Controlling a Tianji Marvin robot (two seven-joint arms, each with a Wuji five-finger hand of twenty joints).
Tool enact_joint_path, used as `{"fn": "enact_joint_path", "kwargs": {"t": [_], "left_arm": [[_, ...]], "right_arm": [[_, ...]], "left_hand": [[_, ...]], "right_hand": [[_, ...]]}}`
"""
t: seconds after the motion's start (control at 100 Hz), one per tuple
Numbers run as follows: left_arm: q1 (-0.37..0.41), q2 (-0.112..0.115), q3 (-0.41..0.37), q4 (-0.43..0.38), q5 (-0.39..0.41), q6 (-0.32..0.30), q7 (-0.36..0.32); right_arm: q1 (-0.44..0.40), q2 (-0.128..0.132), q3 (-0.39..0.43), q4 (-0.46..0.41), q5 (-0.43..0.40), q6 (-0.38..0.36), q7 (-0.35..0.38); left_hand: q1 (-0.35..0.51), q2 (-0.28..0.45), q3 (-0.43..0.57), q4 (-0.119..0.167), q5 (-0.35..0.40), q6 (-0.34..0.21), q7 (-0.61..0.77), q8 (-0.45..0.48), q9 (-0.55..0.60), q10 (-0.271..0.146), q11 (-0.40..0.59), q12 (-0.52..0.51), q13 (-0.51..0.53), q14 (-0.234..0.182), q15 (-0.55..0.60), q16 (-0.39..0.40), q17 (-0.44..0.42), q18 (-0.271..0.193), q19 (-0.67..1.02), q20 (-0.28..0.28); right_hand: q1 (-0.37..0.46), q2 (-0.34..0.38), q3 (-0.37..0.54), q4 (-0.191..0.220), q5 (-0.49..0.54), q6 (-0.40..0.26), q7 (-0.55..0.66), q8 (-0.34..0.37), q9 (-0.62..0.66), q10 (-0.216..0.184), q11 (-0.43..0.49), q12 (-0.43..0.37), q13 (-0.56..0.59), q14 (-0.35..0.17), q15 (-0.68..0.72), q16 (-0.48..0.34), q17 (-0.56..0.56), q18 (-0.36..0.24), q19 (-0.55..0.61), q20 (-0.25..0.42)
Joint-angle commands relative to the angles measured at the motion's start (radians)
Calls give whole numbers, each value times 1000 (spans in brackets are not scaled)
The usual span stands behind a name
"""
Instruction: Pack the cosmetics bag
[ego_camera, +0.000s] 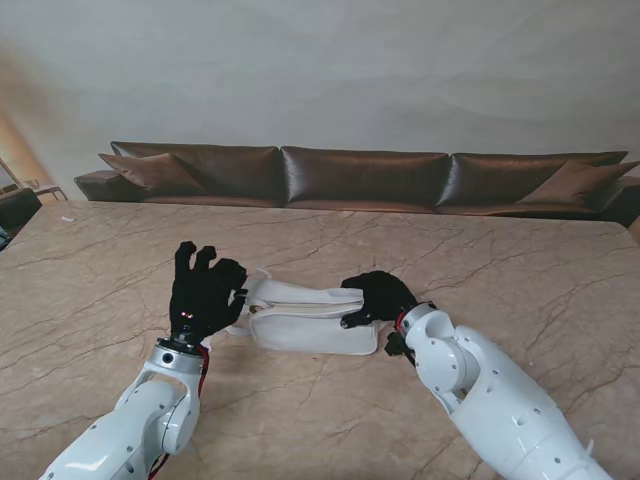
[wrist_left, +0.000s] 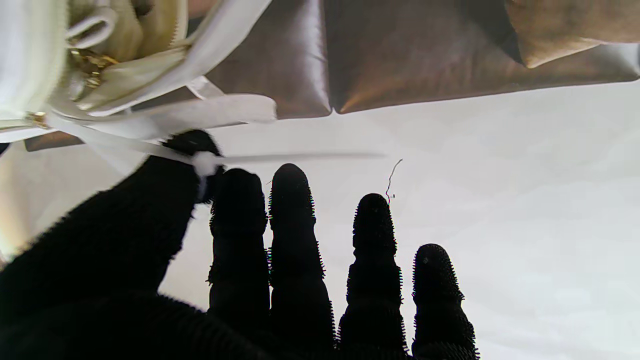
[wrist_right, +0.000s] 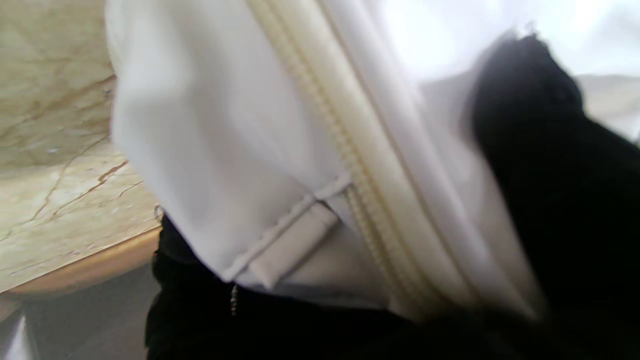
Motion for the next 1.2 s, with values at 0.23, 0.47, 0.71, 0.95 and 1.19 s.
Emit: {"fn": "enact_joint_path", "kwargs": {"t": [0.23, 0.47, 0.71, 0.95, 1.19], "left_arm": [[13, -2, -42, 83, -88, 15, 36], [6, -10, -11, 75, -104, -17, 69], [14, -12, 5, 35, -91, -32, 103], [5, -10, 26, 21, -88, -36, 72], [-5, -16, 57, 34, -115, -40, 56]], "right_arm": [[-48, 41, 57, 21, -20, 37, -1], [-51, 33, 40, 6, -5, 30, -22], [-61, 37, 36, -33, -1, 49, 8], [-70, 66, 30, -145, -56, 123, 139], [-35, 76, -21, -188, -101, 133, 183]], "left_hand": [[226, 73, 486, 13, 38, -28, 97, 52, 26, -23, -4, 26, 0, -3, 14, 18, -9, -31, 1, -3], [228, 53, 463, -28, 15, -50, 77, 59, 46, -18, -38, 42, 52, 8, 21, 147, -9, -25, 76, 41], [240, 47, 431, -64, 7, -72, 75, 34, 144, -15, -67, -10, 315, 29, 55, 296, 144, 38, 356, 65], [228, 15, 453, -83, 16, -85, 79, 42, 213, 2, -21, 11, 413, 19, 199, 315, 268, 54, 522, 103], [221, 2, 468, -85, 25, -79, 76, 45, 242, 18, 29, 6, 465, 10, 292, 285, 377, 60, 628, 120]], "right_hand": [[454, 341, 308, 245, 223, -75, 254, 78, 135, 18, 182, 50, 141, 4, 205, 71, 50, -39, 146, 38], [432, 293, 338, 222, 218, -71, 220, 53, 146, 11, 156, 26, 146, 10, 198, 59, 67, -50, 155, 31], [85, 135, 299, 134, -153, 30, 76, -494, -62, 17, -70, -112, -11, -9, -54, -53, -27, -107, 78, 0], [-228, 175, 4, 214, -521, 355, -376, -584, -580, 71, -229, -357, -301, 22, -452, -284, -290, -104, -247, -16], [-331, 132, 32, 173, -729, 531, -567, -666, -862, 172, -298, -464, -533, 75, -694, -454, -501, -71, -600, -114]]}}
